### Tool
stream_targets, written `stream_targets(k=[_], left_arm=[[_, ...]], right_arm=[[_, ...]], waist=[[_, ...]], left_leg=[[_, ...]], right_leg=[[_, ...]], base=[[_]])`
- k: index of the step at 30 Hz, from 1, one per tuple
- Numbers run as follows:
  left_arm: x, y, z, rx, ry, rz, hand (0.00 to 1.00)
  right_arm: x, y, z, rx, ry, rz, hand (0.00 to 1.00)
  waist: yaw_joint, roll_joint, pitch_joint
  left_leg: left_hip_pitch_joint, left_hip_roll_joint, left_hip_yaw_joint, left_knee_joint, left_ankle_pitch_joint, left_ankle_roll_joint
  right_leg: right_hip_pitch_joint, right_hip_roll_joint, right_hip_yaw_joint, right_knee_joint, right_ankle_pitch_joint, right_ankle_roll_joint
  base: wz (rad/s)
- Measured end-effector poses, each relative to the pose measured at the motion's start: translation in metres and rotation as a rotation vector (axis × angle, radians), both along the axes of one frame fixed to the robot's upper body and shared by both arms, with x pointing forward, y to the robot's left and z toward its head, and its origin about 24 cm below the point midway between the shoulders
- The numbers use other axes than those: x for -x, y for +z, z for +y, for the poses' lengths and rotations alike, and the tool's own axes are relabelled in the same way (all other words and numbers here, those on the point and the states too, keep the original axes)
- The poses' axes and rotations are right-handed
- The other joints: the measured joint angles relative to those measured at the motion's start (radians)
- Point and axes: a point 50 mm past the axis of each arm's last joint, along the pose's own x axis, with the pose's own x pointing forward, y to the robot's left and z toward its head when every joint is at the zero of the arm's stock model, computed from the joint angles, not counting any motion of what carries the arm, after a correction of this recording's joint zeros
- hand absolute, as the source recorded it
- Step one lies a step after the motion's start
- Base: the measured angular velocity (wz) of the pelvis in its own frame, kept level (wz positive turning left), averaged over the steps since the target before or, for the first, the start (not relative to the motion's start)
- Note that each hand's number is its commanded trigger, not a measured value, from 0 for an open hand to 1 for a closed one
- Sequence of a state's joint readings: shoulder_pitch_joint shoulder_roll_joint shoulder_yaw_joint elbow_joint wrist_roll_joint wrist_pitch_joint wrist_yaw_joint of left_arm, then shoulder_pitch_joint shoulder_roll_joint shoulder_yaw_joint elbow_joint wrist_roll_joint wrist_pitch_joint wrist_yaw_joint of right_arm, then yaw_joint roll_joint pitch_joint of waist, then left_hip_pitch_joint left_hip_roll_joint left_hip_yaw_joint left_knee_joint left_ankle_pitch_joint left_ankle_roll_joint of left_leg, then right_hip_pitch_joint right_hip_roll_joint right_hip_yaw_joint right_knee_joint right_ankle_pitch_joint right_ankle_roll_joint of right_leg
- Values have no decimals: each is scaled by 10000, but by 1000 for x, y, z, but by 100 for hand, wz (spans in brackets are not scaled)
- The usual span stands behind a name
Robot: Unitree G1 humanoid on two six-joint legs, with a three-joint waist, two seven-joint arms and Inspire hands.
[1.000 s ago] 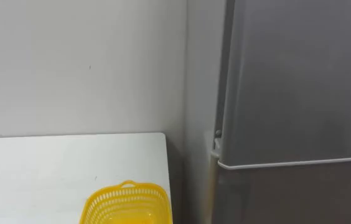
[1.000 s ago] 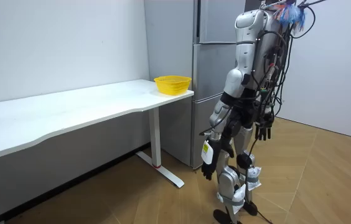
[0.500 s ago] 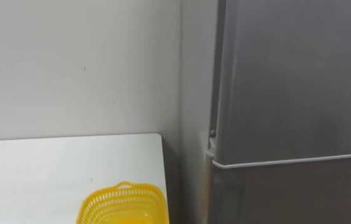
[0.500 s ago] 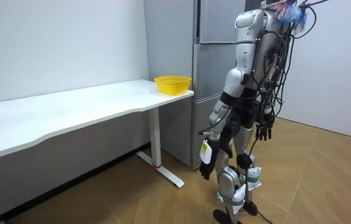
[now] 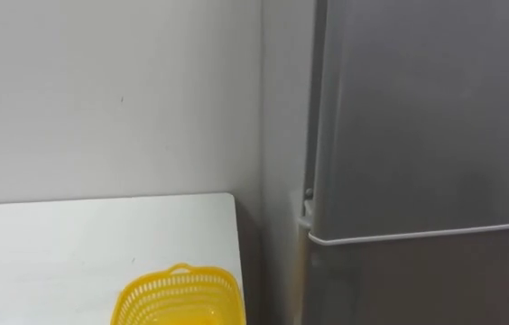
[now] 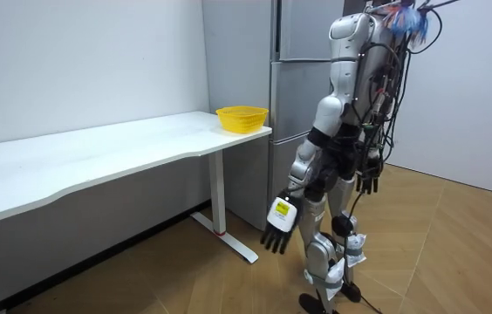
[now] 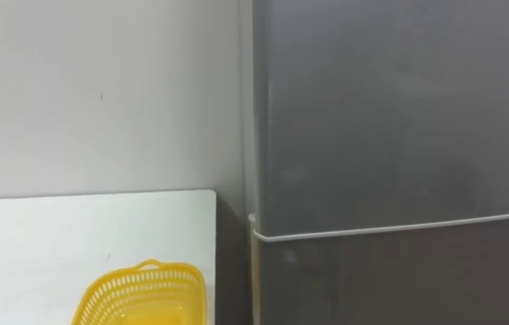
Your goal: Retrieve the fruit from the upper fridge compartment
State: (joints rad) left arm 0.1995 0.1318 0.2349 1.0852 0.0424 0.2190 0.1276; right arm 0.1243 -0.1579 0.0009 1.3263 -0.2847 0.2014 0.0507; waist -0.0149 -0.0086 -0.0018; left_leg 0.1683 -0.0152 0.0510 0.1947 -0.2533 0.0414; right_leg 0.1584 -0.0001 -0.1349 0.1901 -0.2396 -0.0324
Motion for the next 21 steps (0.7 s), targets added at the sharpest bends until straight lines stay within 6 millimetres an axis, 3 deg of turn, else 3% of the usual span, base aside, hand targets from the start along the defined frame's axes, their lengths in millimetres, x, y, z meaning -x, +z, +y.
stream_targets(k=[4,10,14,21], left_arm=[[-24,13,21,-1383,4020,-2342,0],[-46,38,49,-3094,7594,-4509,0],[-53,54,60,-3825,8923,-5399,0],[-77,101,84,-5627,10526,-7728,0]], right_arm=[[-8,2,-10,500,-642,-646,0],[-3,5,-19,920,-964,-911,0],[-5,5,-19,925,-954,-1111,0],[-4,6,-20,1108,-722,-1378,0]], waist=[[88,23,5],[527,29,-1],[565,68,-40],[858,136,-93]], left_leg=[[-12,1,-59,-12,5,-9],[-1,13,-30,-121,17,-28],[-34,3,-33,-120,17,-28],[-11,-15,-33,-104,18,-29]], right_leg=[[11,9,-41,-3,3,-7],[-64,29,-55,27,11,-18],[-162,10,-60,140,16,-21],[-175,20,67,136,16,-20]], base=[[4],[-3],[-1],[-3]])
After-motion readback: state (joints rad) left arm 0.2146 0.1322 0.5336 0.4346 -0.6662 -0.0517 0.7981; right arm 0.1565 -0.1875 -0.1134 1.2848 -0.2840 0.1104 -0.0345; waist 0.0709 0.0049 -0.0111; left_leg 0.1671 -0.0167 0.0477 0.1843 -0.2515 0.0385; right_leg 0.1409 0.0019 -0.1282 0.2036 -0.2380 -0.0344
